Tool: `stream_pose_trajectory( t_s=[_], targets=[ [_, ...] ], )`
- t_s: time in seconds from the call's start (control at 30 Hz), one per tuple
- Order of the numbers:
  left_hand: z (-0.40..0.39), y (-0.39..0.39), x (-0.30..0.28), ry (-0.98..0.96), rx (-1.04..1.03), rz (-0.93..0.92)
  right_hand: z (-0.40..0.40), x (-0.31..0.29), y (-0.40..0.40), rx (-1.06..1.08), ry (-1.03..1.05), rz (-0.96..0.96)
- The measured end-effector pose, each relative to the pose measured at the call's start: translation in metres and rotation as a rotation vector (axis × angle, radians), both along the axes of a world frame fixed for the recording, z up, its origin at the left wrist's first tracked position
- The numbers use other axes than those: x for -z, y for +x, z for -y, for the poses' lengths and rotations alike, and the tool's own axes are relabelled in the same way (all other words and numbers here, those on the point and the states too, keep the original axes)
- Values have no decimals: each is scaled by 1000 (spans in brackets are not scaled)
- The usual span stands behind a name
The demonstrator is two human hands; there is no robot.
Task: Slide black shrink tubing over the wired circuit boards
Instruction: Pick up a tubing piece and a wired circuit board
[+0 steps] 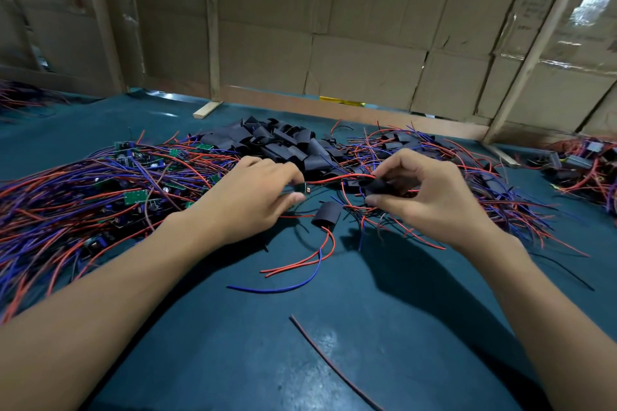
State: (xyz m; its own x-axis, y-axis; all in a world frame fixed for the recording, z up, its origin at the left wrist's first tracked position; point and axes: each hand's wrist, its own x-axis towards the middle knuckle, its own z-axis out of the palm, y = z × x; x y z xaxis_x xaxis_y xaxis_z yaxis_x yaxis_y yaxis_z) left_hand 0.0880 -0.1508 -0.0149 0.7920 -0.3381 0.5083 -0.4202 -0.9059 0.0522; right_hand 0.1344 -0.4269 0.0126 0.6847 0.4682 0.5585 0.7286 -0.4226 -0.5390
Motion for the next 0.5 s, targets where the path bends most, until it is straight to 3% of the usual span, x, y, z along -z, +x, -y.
stream_pose_trajectory(
  t_s=[0.23, 0.4, 0.5],
  targets=[
    [4, -9, -6, -137, 193, 96, -2, -4, -4, 45, -157, 189],
    [13, -12, -9, -175, 255, 249, -8, -2, -7, 100, -204, 320],
    [24, -15, -6, -290, 279, 269, -17, 1, -11, 57, -188, 323]
  ],
)
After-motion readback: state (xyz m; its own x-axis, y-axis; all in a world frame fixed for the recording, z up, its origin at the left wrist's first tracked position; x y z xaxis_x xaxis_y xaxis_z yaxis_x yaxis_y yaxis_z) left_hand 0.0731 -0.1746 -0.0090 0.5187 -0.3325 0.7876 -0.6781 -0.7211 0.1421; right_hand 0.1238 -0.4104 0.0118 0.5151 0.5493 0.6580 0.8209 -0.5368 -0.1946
